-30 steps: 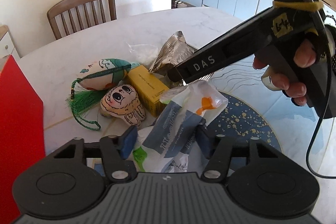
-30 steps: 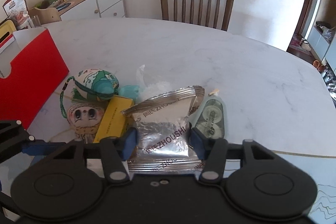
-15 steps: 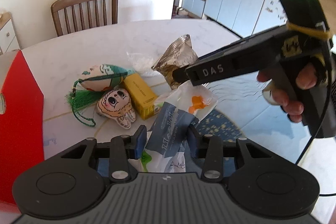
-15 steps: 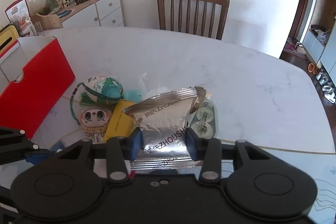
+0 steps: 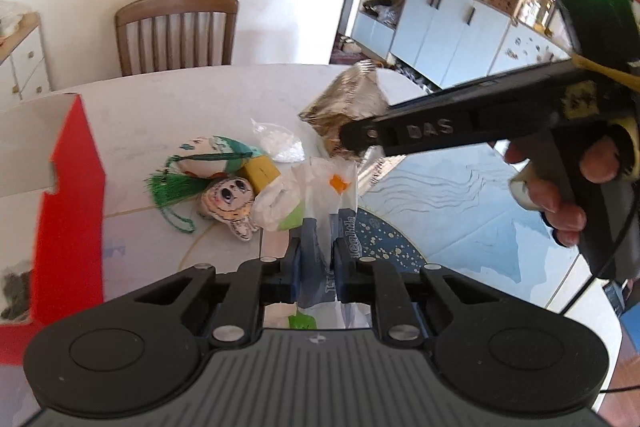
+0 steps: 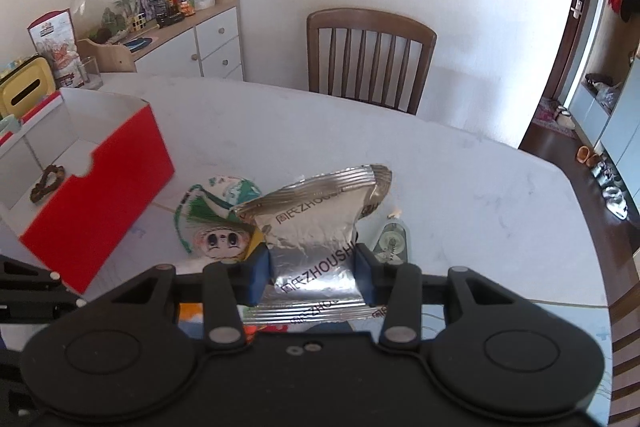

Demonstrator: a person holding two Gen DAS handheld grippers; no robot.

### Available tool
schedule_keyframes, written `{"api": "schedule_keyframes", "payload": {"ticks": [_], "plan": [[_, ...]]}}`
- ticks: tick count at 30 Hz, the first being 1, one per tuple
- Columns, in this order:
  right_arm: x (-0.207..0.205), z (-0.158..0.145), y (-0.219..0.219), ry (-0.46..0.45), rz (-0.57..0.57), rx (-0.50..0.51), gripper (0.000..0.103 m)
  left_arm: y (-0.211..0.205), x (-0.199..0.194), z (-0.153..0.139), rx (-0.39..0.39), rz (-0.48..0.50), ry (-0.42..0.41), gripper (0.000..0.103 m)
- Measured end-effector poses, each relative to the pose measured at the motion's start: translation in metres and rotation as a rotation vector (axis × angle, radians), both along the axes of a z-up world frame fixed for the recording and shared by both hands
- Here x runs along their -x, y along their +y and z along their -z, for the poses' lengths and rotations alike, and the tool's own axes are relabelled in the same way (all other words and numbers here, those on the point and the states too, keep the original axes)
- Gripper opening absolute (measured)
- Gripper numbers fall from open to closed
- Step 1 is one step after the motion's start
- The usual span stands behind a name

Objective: Organize objects
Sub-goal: 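Carry the white bag and foil packet with both tools into the box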

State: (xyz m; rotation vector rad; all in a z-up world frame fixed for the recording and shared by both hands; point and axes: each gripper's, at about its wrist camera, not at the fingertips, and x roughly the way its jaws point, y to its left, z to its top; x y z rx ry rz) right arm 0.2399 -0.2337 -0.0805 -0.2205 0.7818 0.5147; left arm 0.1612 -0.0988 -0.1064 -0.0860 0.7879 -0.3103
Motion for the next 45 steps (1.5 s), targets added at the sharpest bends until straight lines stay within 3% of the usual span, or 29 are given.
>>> {"api": "schedule_keyframes", "payload": {"ticks": [7,25,45], "plan": [[0.025,-0.023,0.011,-0.015,-0.031,-0.008,0.042,0.030,0.013,-0.024,0.036,-0.070,-0.018,0.015],[0.069,-0.066,0.085,-0.036,-0.136,-0.054,0.042,0.131,0.037,-0.073,0.011,-0.227,-0.089,0.015],[0.079,-0.062,0.200,-0.016,-0.215,-0.032,0.042,0.254,0.030,-0.081,-0.068,-0.335,-0.077,0.015]]}}
